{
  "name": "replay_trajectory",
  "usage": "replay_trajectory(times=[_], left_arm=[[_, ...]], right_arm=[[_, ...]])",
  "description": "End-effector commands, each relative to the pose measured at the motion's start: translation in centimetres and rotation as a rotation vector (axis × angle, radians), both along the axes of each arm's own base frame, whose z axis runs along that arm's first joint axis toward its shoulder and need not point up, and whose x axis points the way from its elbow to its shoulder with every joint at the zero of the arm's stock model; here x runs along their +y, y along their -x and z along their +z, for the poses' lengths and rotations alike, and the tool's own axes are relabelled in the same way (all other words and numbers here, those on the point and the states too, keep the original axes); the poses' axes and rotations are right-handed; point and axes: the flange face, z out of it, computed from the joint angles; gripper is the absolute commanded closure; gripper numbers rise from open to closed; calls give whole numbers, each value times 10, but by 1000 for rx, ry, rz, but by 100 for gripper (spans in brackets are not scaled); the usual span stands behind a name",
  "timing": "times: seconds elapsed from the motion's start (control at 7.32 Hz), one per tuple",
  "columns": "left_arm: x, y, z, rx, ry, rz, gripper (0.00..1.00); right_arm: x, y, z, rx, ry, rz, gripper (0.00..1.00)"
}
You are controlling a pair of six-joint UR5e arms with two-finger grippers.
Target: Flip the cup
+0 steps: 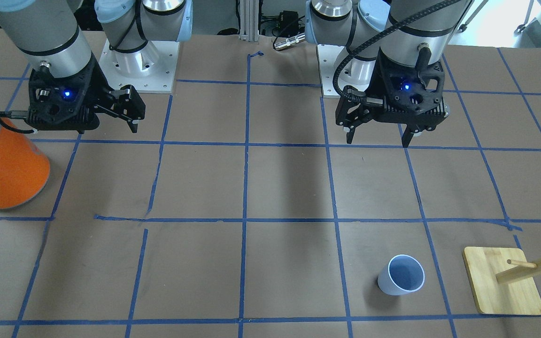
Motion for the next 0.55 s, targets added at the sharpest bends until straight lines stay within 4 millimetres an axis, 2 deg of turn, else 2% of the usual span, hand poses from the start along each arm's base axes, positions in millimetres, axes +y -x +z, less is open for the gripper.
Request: replay_trajectory(times=[0.0,0.41], left_arm=[[21,-1,-8,11,-13,13,0],[24,-6,-7,37,-38,31,0]], right_arm=[[-4,3,-10,16,-18,1,0],[-13,0,-6,-5,33,-11,0]])
